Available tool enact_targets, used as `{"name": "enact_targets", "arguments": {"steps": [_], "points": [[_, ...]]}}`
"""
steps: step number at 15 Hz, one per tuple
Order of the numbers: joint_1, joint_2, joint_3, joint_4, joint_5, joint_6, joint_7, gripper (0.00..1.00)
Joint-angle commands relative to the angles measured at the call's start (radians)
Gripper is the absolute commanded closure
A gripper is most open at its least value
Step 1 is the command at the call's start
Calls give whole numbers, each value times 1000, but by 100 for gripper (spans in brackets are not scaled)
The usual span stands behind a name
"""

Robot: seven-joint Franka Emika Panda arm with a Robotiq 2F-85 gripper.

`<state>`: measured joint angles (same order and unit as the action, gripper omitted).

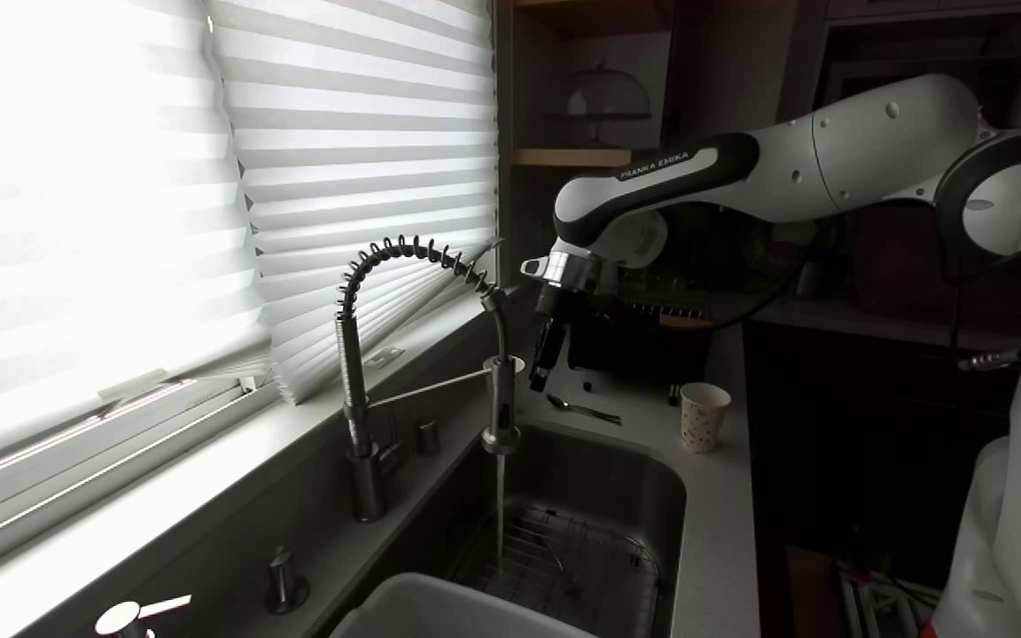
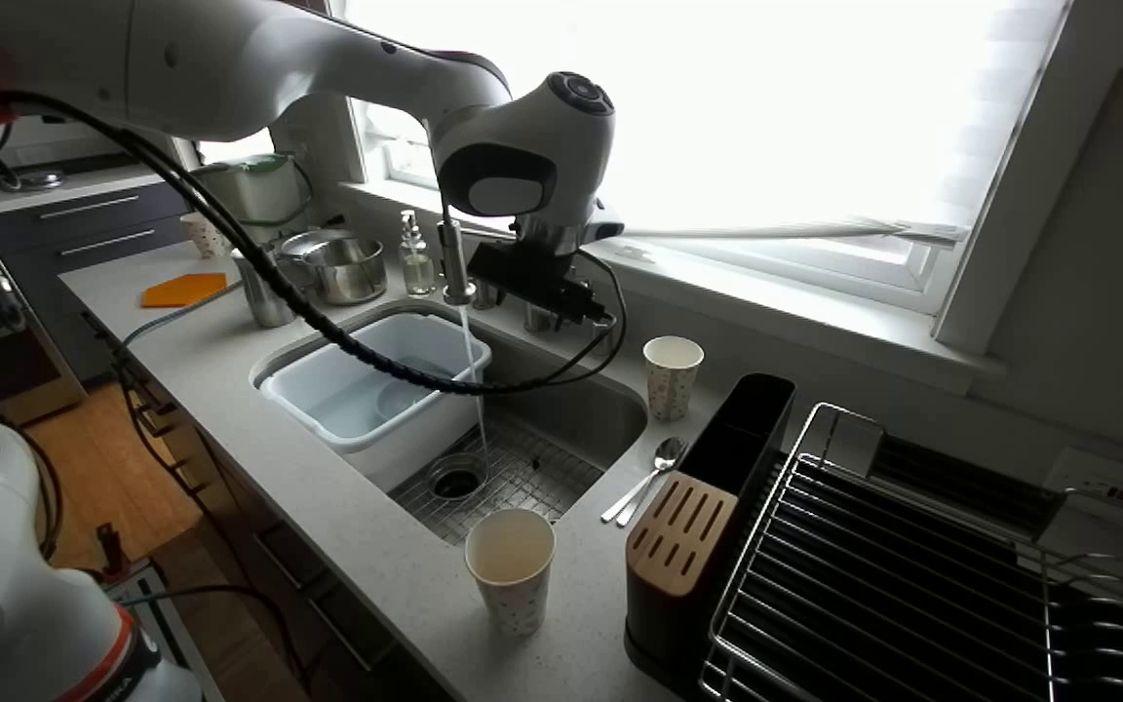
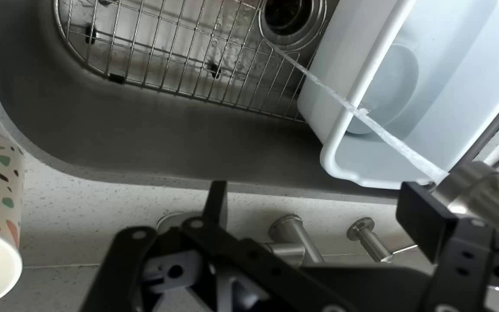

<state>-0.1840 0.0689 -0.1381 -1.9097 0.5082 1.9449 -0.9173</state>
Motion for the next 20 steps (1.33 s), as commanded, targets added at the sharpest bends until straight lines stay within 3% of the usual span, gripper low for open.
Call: {"name": "enact_targets", "arguments": {"steps": [1, 4, 11, 15, 20], "points": [[-1, 0, -1, -1, -1, -4, 1, 0], [-1, 0, 0, -3, -1, -5, 1, 0], [-2, -116, -17, -48, -238, -140, 56, 0], [-22, -195, -64, -90, -283, -257, 42, 0], [-62, -335, -137, -221, -387, -231, 50, 0]]}}
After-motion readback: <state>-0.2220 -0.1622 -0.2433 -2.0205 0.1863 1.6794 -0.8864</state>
